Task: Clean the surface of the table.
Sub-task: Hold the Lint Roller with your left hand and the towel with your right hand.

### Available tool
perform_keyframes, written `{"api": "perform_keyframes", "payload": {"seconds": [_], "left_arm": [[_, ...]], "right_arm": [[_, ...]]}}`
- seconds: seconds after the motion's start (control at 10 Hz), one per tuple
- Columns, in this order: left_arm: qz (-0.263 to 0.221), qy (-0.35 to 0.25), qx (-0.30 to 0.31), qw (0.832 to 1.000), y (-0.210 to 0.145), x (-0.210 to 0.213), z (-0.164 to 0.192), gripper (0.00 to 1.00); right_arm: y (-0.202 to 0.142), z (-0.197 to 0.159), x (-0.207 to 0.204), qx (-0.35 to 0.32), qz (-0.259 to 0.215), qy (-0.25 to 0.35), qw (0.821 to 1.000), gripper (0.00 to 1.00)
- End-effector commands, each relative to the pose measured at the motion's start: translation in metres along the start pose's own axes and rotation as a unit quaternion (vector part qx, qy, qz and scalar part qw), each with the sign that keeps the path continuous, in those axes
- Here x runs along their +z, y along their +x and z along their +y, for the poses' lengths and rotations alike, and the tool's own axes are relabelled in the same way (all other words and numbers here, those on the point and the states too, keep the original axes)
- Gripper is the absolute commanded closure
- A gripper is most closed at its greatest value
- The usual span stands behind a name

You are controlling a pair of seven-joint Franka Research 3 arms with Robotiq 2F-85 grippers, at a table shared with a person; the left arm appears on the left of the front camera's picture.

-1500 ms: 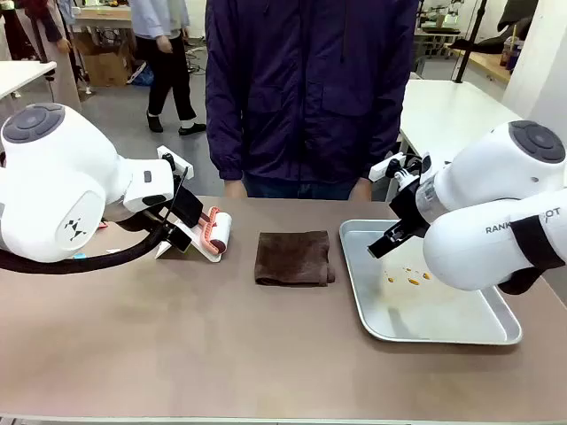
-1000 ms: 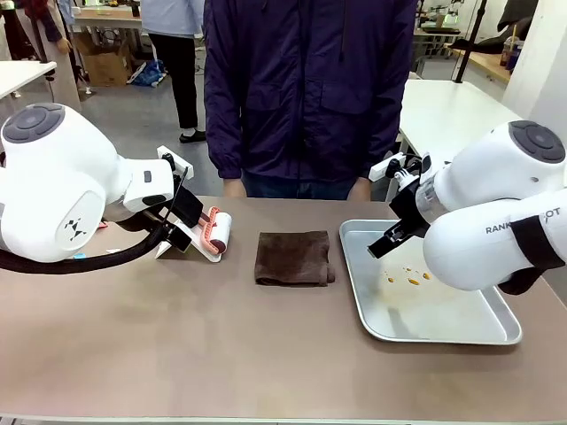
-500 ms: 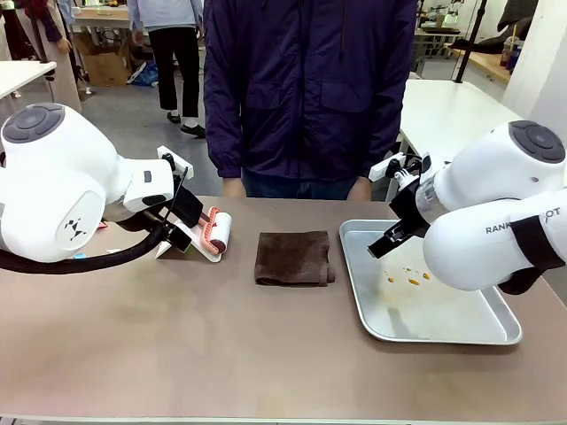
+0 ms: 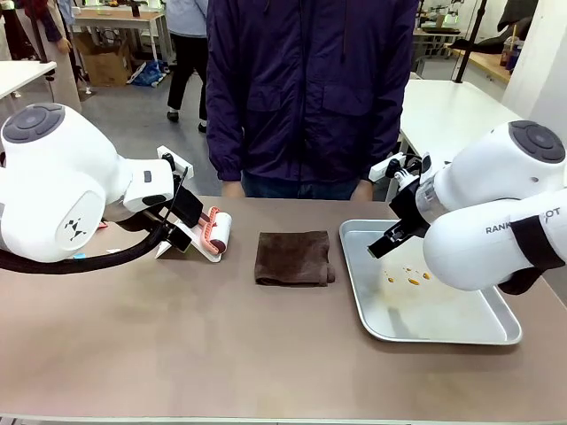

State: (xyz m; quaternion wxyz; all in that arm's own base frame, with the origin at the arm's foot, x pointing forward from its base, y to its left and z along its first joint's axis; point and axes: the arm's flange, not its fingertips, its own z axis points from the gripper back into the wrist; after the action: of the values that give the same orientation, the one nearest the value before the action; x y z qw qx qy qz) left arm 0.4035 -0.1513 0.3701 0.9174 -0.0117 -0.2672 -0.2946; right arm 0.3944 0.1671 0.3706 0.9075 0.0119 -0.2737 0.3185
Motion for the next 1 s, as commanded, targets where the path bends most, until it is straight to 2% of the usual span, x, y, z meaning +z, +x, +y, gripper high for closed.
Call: {"api": "perform_keyframes", "payload": {"seconds": [0.0,0.1,0.2,0.3,0.5,0.6,0.7,0.8,0.9], "left_arm": [[0.014,-0.014,-0.014,1.000,-0.004,0.000,0.003,0.00],[0.036,-0.037,-0.013,0.999,-0.005,-0.001,0.008,0.00],[0.060,-0.072,-0.005,0.996,-0.010,0.002,0.016,0.00],[0.065,-0.121,0.026,0.990,-0.011,0.008,0.027,0.00],[0.121,-0.169,0.142,0.968,-0.014,0.023,0.048,0.00],[0.114,-0.214,0.181,0.953,-0.018,0.036,0.061,0.00],[0.099,-0.268,0.207,0.936,-0.022,0.050,0.071,0.00],[0.060,-0.346,0.216,0.911,-0.030,0.066,0.086,0.00],[0.014,-0.398,0.242,0.885,-0.044,0.083,0.108,0.00]], "right_arm": [[0.002,-0.003,0.000,-0.011,0.028,0.012,0.999,0.00],[0.002,-0.010,-0.003,-0.045,0.087,0.018,0.995,0.00],[0.002,-0.014,0.003,-0.070,0.101,0.044,0.991,0.00],[0.002,-0.023,0.011,-0.106,0.118,0.040,0.987,0.00],[0.003,-0.041,0.032,-0.223,0.137,0.080,0.962,0.00],[-0.001,-0.046,0.053,-0.270,0.125,0.140,0.944,0.00],[-0.010,-0.051,0.076,-0.290,0.099,0.217,0.927,0.00],[-0.023,-0.056,0.097,-0.318,0.074,0.249,0.912,0.00],[-0.040,-0.063,0.118,-0.341,0.038,0.268,0.900,0.00]]}}
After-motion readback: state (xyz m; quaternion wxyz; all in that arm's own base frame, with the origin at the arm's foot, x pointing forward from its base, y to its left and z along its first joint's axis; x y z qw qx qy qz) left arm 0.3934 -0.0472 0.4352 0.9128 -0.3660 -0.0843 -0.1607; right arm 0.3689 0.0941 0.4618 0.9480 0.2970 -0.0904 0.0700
